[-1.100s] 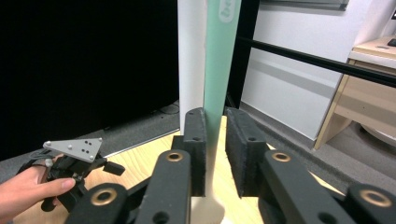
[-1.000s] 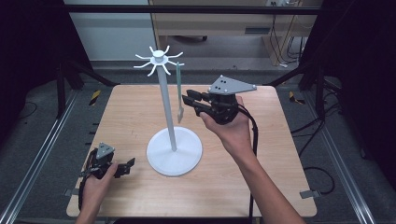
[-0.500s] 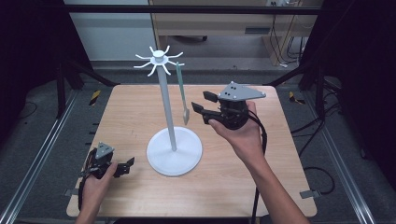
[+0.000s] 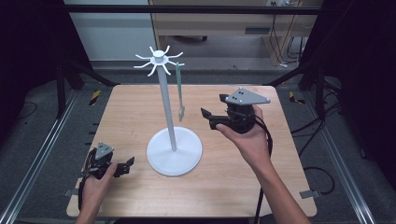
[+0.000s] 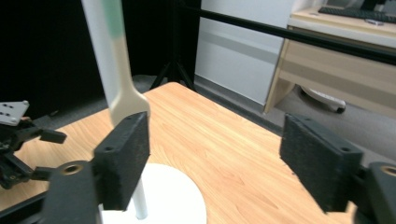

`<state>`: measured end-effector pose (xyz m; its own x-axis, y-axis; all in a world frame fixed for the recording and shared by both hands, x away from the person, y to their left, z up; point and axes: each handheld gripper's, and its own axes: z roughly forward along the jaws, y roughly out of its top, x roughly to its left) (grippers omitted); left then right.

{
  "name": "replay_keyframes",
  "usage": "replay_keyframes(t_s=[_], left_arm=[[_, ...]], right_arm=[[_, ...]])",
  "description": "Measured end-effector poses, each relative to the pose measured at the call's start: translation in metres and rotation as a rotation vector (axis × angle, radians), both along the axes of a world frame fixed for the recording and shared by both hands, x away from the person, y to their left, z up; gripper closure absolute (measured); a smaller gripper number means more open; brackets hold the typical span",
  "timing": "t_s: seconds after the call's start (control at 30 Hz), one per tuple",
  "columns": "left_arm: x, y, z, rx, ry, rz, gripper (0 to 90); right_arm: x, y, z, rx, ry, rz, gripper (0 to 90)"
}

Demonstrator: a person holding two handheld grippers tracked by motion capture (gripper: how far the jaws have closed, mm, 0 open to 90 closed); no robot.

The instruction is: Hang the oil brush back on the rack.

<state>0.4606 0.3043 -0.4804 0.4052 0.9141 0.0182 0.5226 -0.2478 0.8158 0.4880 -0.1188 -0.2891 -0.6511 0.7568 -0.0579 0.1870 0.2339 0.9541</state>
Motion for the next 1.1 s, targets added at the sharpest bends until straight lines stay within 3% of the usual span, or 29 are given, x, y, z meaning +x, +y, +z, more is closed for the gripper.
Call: replay_keyframes(t_s=[0.63,1.1], left_arm=[[-0.001,0.001,0.002,-0.023,-0.030,0.008,2.6],[-0.002,0.005,0.005,-0.019,-0.049,0.016,2.7]], right_arm=[[-0.001,-0.026,-0.023,-0.012,0.036,-0.088,8.1],[-0.010,-0.054,-0.046,0.001,0.064,-0.161,5.8]])
